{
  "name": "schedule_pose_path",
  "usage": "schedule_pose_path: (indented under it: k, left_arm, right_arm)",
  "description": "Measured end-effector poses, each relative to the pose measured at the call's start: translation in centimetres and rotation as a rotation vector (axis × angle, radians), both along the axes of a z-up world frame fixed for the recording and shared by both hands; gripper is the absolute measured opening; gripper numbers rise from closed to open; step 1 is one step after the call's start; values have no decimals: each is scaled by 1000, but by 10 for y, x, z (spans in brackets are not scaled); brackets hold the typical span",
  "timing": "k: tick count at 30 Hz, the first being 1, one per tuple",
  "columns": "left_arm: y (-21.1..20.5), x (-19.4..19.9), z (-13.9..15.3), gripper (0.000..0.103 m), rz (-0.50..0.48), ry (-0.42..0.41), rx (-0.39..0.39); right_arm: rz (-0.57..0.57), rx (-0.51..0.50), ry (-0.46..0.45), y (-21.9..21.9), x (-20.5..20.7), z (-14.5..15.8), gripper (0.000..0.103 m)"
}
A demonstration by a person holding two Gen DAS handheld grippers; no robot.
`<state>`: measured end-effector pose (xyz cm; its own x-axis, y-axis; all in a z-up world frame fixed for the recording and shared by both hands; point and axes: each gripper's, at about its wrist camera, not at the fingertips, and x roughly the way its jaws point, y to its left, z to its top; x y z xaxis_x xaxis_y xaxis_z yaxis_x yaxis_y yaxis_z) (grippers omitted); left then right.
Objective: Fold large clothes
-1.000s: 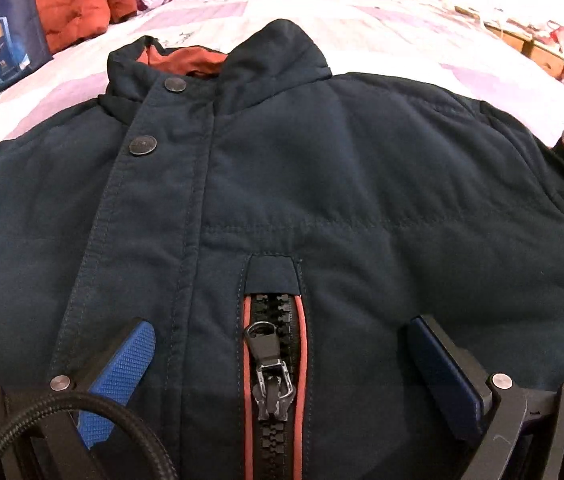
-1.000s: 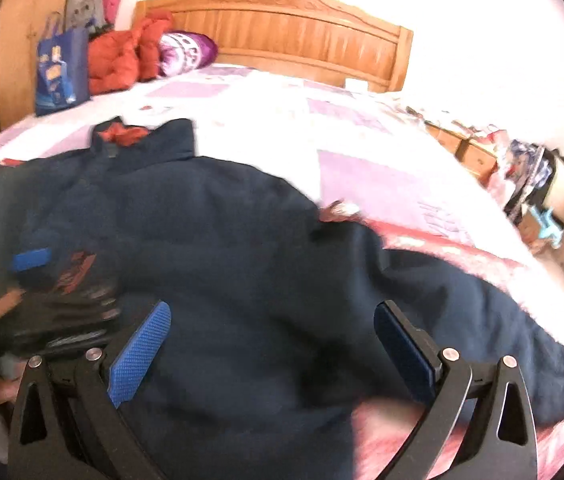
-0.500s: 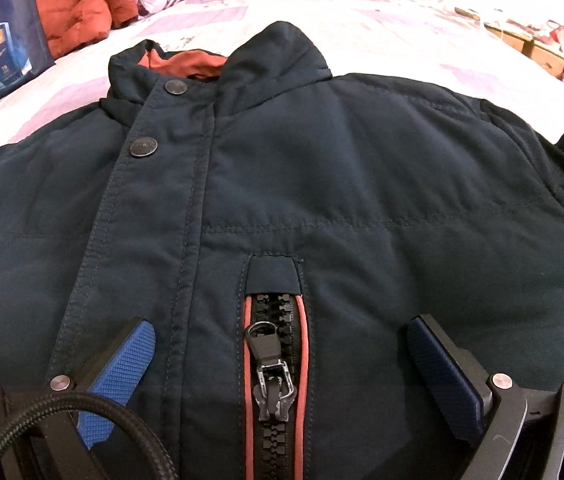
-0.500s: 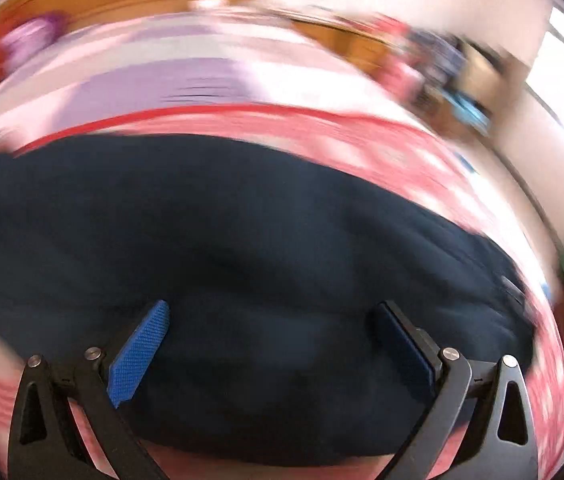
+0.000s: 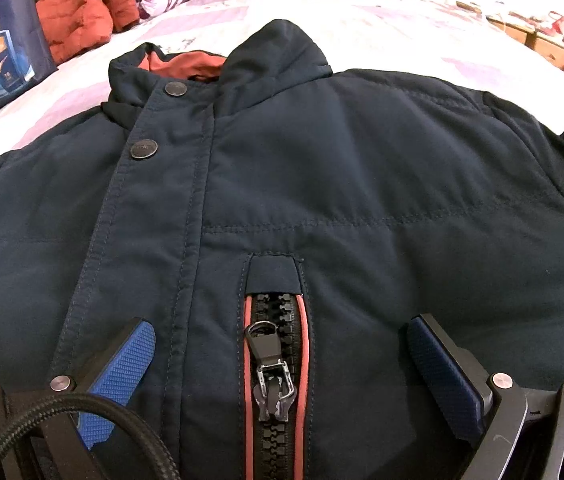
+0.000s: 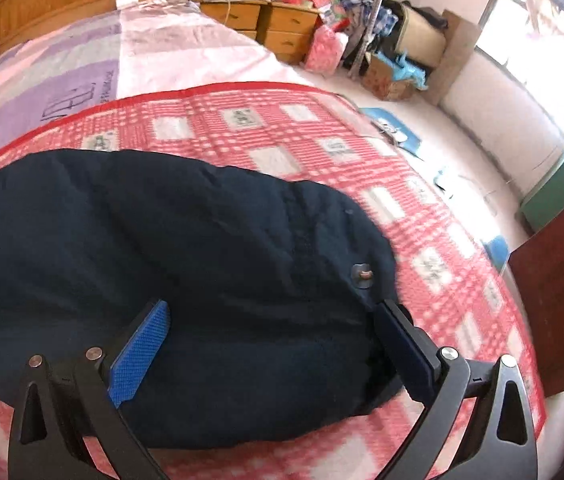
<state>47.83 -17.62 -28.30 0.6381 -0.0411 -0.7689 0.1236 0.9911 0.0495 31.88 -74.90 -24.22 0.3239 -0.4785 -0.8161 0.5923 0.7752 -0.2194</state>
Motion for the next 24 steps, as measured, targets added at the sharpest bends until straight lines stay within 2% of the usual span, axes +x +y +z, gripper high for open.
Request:
schedule_pose_path:
  k: [2, 7, 9, 13, 18, 21, 24]
  left_arm:
    - [0, 0, 0, 103, 0, 0, 3]
    - [0, 0, 0, 103, 0, 0, 3]
    - [0, 0, 0, 103, 1, 0, 5]
    - [0, 0, 0, 103, 2, -1, 11]
    - [0, -1, 0, 103, 2, -2, 9]
    - [0, -1, -1, 103, 1, -2, 9]
    - [-1, -1, -1, 103, 1, -2, 10]
  right_arm:
    - [-41, 25, -21, -5, -4, 6, 88]
    - [-72, 90, -120, 26, -29, 42, 89]
    - [-107, 201, -160, 34, -48, 45, 89]
    - [-157, 407, -181, 46, -66, 28, 89]
    - [-211, 630, -295, 35, -50, 3, 89]
    - [-307, 695, -371, 15, -42, -10, 90]
    - [-400, 714, -459, -10, -36, -14, 90]
